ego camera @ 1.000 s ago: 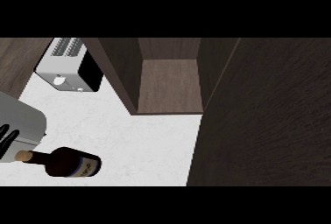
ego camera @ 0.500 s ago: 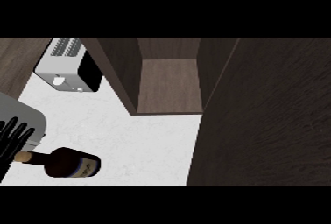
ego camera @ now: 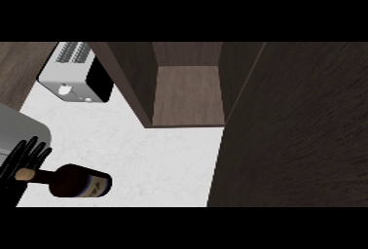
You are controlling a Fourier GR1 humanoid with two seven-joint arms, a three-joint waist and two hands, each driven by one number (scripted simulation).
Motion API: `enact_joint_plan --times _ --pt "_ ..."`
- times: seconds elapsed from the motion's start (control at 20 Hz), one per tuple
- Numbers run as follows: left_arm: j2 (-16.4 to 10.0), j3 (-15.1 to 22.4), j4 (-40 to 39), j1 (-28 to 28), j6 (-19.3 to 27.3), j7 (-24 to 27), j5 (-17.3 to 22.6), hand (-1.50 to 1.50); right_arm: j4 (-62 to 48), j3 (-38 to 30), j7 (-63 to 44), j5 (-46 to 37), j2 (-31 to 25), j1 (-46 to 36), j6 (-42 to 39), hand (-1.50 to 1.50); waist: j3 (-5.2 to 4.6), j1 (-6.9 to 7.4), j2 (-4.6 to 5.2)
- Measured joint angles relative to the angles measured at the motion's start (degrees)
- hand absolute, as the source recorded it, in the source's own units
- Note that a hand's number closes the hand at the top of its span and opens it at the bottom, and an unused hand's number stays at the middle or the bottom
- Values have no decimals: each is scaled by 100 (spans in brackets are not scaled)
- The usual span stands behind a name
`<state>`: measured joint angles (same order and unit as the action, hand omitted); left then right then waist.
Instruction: Pick up the wine, place it into the cabinet and close the cabinet
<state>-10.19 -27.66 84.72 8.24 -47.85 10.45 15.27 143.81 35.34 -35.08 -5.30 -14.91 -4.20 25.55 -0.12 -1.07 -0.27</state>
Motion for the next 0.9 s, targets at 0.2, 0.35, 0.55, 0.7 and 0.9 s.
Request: enact_joint_plan --times 0.2,0.35,0.55,0.7,0.9 --pt "57 55 -493 -199 183 452 -520 -150 -7 46 37 -16 -67 -9 95 -150 0 -3 3" --pt "-16 90 -1077 -390 357 902 -931 -150 -18 59 72 -19 -131 -44 128 -150 -2 -9 8" --pt "-71 243 -1579 -557 483 1158 -1166 -150 -15 70 98 -31 -201 -44 207 -150 -1 -6 6" --pt "-127 354 -1979 -666 483 1249 -1213 -150 -12 13 100 -25 -279 -83 218 -150 -1 -3 7" --pt "-202 497 -2364 -790 405 1287 -1155 -150 -21 39 95 -20 -314 -125 294 -150 -1 -3 5"
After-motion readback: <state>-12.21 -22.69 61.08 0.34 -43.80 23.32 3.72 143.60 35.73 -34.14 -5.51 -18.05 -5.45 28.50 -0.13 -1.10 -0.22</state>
